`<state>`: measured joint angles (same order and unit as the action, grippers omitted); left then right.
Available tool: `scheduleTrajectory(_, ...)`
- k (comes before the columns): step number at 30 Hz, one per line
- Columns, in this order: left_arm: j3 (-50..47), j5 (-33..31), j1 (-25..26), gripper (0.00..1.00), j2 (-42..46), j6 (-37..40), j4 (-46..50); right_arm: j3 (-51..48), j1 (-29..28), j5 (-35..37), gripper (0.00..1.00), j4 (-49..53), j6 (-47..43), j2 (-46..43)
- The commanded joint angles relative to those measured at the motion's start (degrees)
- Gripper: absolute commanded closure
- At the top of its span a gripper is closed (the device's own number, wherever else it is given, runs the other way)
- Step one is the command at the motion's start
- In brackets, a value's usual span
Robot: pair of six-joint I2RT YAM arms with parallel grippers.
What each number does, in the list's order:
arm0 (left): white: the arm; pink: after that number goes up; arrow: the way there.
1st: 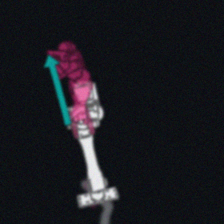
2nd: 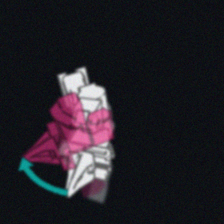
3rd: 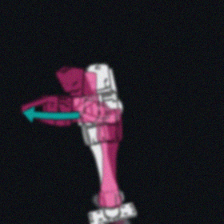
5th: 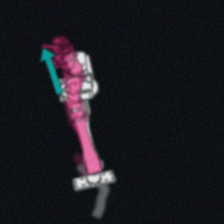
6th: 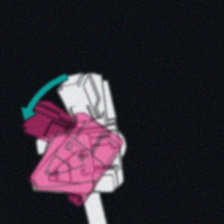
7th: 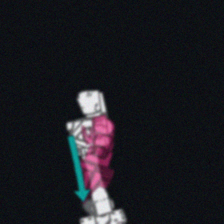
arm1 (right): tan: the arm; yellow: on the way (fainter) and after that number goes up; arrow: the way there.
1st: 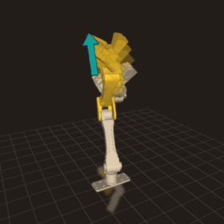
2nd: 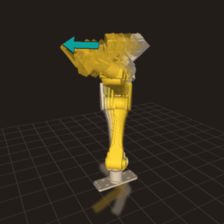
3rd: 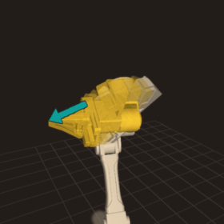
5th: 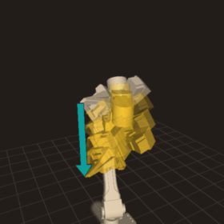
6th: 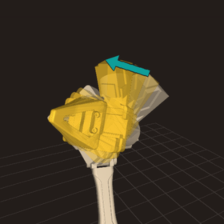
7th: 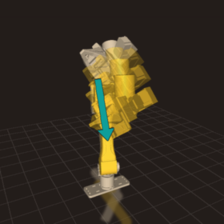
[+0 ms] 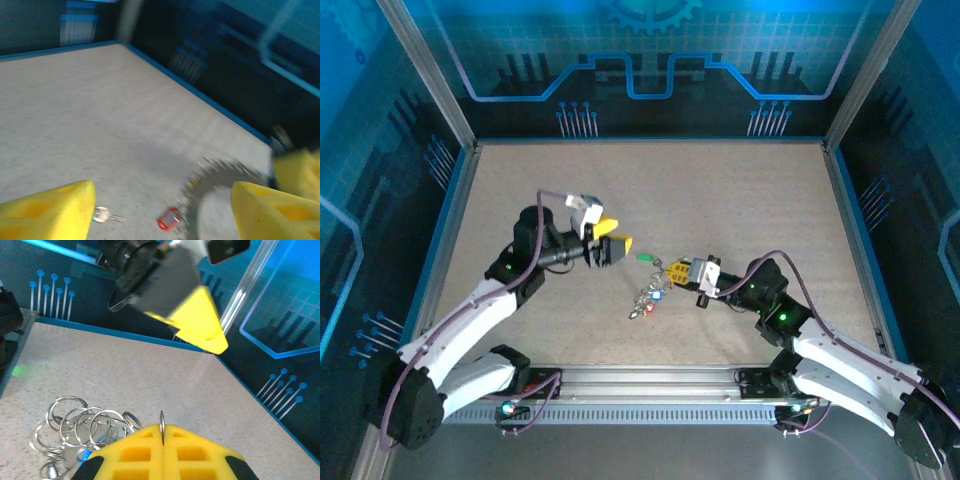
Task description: Put the keys on the keyring
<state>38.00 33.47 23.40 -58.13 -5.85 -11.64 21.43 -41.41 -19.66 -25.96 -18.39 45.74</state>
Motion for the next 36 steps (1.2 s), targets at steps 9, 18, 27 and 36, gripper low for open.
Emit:
scheduleTrajectory(9,2.84,20.75,4.16,0.47,2.18,42.83,15.26,2.17,0.19,-5.94,1.0,-9.69,4.3,2.67)
scheduleTrajectory(18,1.82,11.71,9.0,0.69,0.69,44.99,10.6,3.94,-0.69,-9.43,1.0,-10.12,4.94,5.61)
scheduleTrajectory(27,0.44,11.54,10.19,0.68,0.03,43.86,9.05,6.7,-3.51,-12.16,1.0,-10.69,3.99,10.25)
scheduleTrajectory(36,-0.32,10.73,10.79,0.85,0.27,45.81,10.54,7.95,-5.28,-11.64,1.0,-12.78,4.03,13.24)
